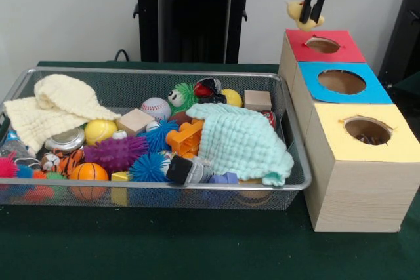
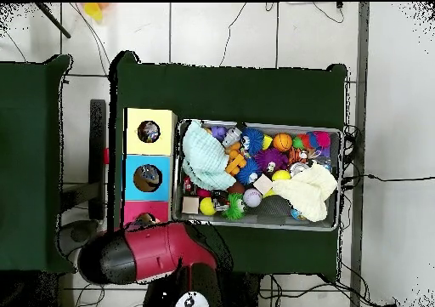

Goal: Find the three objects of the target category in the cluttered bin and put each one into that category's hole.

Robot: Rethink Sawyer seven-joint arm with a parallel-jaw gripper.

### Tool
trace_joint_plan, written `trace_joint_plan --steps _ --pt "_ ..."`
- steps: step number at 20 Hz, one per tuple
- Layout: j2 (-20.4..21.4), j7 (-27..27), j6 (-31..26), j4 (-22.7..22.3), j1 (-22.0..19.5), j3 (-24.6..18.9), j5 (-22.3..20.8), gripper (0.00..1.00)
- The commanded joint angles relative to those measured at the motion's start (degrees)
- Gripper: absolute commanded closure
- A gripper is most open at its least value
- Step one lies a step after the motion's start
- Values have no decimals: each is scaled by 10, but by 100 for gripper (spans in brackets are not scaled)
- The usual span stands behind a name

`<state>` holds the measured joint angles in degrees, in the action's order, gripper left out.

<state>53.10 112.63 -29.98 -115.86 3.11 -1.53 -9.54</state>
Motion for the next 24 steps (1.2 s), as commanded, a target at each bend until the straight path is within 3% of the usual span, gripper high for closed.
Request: trace_joint_plan --steps 1,6,19,24 --pt "-57 134 73 25 -7 21 31 100" --pt "-82 147 90 38 17 34 51 100" --pt "-78 179 47 51 120 101 127 100" --pt "-85 148 61 45 115 100 147 100"
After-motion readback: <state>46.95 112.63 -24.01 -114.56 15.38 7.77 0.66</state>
